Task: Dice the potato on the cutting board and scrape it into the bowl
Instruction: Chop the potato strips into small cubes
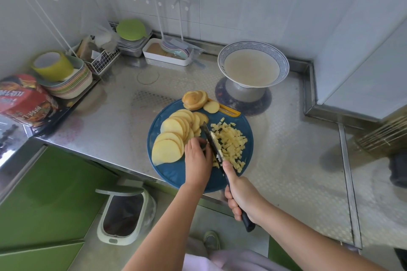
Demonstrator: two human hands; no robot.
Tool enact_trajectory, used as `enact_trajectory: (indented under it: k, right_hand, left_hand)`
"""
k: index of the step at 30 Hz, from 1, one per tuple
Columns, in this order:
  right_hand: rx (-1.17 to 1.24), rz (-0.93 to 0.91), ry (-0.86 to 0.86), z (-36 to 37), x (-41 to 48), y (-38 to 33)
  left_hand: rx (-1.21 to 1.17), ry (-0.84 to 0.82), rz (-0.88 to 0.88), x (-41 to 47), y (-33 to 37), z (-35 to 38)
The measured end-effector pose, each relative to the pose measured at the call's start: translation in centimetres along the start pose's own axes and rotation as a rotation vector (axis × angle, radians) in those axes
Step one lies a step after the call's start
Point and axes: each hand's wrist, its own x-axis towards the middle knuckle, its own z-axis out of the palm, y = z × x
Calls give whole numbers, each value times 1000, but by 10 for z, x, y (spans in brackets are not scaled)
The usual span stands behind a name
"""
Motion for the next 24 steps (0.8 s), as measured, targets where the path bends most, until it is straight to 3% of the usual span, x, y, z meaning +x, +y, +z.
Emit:
enact_trajectory:
  k: [24]
  right_hand:
    - [-81, 79, 31, 10, 9, -4]
  left_hand:
    - [51, -2, -11, 3, -3, 6]
